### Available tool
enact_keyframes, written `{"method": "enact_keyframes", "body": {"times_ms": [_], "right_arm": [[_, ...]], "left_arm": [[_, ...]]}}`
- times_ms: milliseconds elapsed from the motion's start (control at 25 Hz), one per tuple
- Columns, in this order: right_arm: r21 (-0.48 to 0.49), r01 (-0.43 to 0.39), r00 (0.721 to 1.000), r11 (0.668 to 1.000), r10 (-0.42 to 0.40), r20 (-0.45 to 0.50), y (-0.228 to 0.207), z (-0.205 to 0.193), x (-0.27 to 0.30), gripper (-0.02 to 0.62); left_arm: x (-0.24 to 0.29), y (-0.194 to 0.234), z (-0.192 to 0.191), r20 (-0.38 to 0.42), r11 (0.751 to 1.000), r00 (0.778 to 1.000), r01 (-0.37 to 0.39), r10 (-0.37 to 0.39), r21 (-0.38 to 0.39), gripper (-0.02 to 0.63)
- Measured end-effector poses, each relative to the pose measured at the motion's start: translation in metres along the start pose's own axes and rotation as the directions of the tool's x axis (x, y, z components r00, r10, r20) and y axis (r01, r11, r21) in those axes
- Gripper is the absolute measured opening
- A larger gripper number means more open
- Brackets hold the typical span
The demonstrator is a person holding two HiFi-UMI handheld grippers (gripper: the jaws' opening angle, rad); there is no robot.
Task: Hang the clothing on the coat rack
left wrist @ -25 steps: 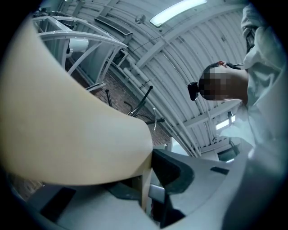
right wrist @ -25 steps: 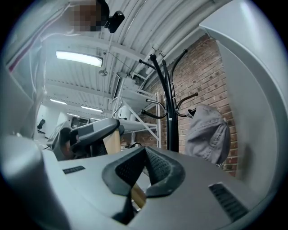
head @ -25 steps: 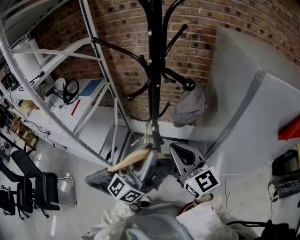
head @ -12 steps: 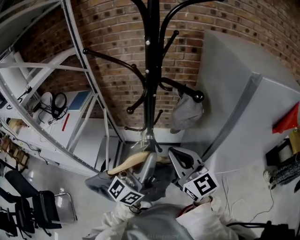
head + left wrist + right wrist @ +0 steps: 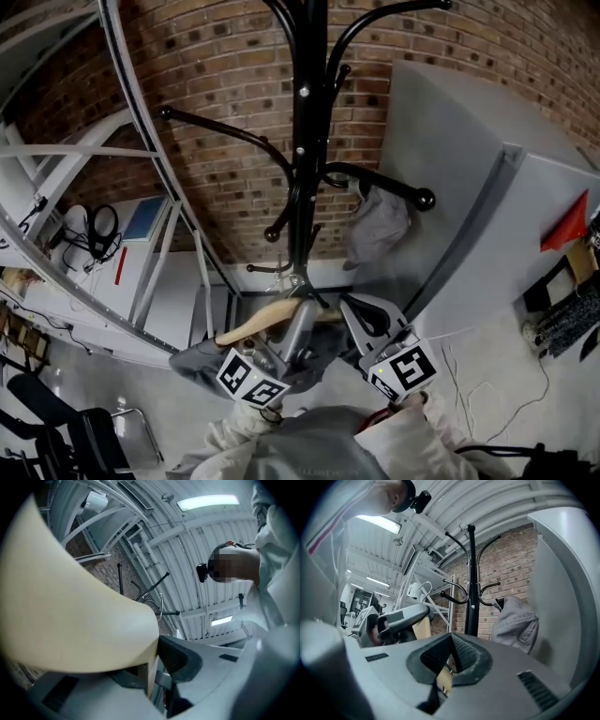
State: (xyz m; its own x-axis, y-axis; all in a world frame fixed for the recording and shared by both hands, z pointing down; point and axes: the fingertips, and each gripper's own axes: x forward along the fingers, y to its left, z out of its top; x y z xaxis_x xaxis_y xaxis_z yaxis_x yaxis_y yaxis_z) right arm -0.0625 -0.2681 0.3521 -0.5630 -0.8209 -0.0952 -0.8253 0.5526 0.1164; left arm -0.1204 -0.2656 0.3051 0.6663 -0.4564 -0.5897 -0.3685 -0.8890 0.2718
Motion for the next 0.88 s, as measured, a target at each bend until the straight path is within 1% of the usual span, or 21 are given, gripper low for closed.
{"method": "enact_keyframes", "body": {"times_ms": [160,240,360,520,760,880], "right_arm": [[-0.007,0.036,0.999,0.999,-0.035,0.004,0.003,0.006,0.006,0.021],[-0.009,0.054,0.999,0.999,-0.054,0.009,0.005,0.010,0.008,0.021],[-0.017,0.100,0.995,0.995,-0.099,0.009,0.003,0.016,0.008,0.021],[-0.020,0.147,0.989,0.989,-0.147,0.006,0.003,0.020,0.007,0.021],[-0.032,0.179,0.984,0.983,-0.178,0.022,-0.002,0.027,0.014,0.021],[-0.036,0.185,0.983,0.982,-0.184,0.014,-0.007,0.024,0.016,0.021]], "left_arm": [[0.004,0.010,0.009,0.005,0.999,1.000,0.028,-0.028,-0.029,0.087],[0.007,0.012,0.014,0.007,0.998,0.999,0.054,-0.054,-0.044,0.087],[0.013,0.013,0.022,0.010,0.993,0.995,0.096,-0.096,-0.070,0.087],[0.020,0.019,0.031,0.017,0.985,0.991,0.131,-0.130,-0.111,0.087],[0.032,0.032,0.037,0.036,0.972,0.986,0.167,-0.164,-0.167,0.087],[0.037,0.039,0.034,0.051,0.966,0.985,0.172,-0.165,-0.194,0.087]]}}
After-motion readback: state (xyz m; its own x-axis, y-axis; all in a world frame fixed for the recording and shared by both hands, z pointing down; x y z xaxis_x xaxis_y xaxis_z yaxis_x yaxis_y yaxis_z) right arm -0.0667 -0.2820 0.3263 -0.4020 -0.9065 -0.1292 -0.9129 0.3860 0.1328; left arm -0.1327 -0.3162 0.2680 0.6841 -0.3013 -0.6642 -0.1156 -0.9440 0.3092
